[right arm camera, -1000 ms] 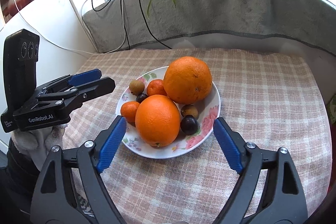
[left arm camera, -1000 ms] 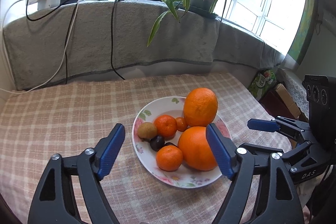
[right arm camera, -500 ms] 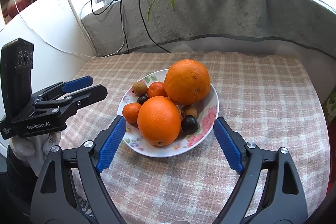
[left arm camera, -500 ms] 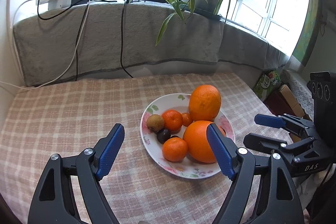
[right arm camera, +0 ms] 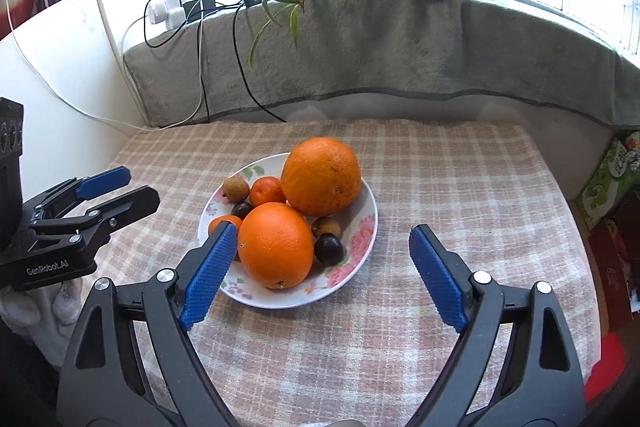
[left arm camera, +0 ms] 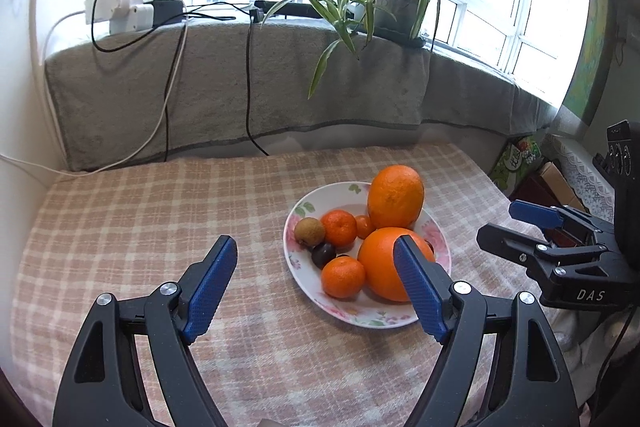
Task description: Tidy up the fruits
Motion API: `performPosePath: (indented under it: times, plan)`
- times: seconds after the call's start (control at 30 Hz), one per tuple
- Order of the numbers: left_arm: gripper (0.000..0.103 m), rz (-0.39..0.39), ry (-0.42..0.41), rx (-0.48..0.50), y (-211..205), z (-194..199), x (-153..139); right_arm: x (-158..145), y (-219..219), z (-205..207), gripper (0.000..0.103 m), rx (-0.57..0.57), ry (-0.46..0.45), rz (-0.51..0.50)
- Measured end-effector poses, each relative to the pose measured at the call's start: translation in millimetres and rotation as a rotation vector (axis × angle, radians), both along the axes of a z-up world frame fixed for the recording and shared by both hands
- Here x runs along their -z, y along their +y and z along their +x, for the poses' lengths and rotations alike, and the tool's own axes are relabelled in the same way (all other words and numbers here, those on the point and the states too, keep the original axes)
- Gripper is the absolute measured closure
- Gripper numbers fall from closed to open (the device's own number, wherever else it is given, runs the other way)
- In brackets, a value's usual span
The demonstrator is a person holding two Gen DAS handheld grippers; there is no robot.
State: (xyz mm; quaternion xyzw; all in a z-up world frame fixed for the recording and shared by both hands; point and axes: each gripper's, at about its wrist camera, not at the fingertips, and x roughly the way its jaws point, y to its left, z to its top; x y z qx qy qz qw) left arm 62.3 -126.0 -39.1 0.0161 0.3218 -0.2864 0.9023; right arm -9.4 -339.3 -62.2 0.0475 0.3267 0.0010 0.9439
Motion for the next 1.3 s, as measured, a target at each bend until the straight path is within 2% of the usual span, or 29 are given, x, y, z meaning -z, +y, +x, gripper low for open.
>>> performPosePath:
  times: [0.43, 1.3]
  plan:
    - [0.022, 0.002, -0.056, -0.052, 12.3, -22.5, -15.1, -15.5, 4.3, -12.8, 0.013, 0.061, -0.069, -0.069]
    - [0.022, 0.015, -0.087, -0.111, 24.5, -37.5, -19.1, -16.8, 8.9, -16.9, 0.013, 0.041, -0.075, -0.074]
